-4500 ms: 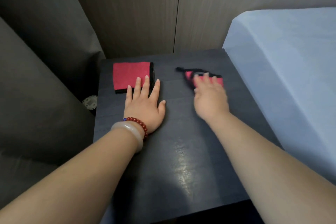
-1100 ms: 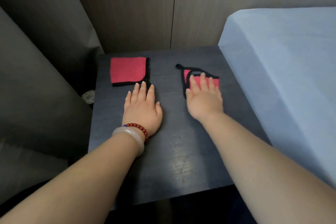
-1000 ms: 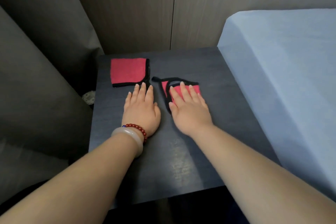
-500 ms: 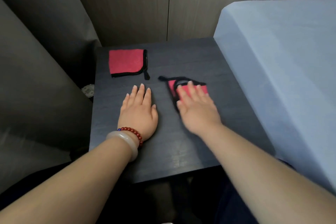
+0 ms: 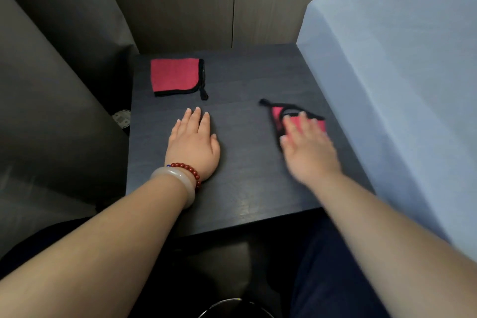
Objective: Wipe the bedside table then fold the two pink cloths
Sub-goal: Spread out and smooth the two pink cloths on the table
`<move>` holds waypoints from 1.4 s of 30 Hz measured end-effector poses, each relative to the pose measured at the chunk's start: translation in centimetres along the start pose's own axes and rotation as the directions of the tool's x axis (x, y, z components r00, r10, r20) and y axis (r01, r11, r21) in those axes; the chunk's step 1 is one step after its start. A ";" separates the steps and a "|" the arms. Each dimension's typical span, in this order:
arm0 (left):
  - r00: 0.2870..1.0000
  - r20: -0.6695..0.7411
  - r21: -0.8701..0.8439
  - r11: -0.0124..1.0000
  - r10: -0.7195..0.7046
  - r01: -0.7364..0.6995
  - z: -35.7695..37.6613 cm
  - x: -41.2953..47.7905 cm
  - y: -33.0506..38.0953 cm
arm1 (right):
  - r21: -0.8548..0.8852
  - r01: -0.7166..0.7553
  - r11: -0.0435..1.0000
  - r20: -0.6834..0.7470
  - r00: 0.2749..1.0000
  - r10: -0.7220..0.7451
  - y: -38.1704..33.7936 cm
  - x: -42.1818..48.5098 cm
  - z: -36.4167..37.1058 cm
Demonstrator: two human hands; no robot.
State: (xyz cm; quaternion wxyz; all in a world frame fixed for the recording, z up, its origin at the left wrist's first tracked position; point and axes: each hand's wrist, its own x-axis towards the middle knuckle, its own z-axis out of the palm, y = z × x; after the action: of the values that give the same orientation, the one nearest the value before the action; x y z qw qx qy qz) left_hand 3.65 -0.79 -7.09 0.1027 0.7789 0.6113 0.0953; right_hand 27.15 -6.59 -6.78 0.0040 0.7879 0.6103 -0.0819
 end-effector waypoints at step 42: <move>1.000 0.016 0.049 0.999 -0.013 0.013 -0.3 -4.2 0.7 | 0.013 -0.153 0.988 0.034 0.988 0.153 1.9 -6.8 0.2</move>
State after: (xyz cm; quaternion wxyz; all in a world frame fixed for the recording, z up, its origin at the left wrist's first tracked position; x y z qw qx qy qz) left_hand 3.27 -4.99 -6.67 0.0892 0.7779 0.6176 0.0732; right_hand 27.36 -13.65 -6.26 0.0144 0.8310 0.5472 -0.0990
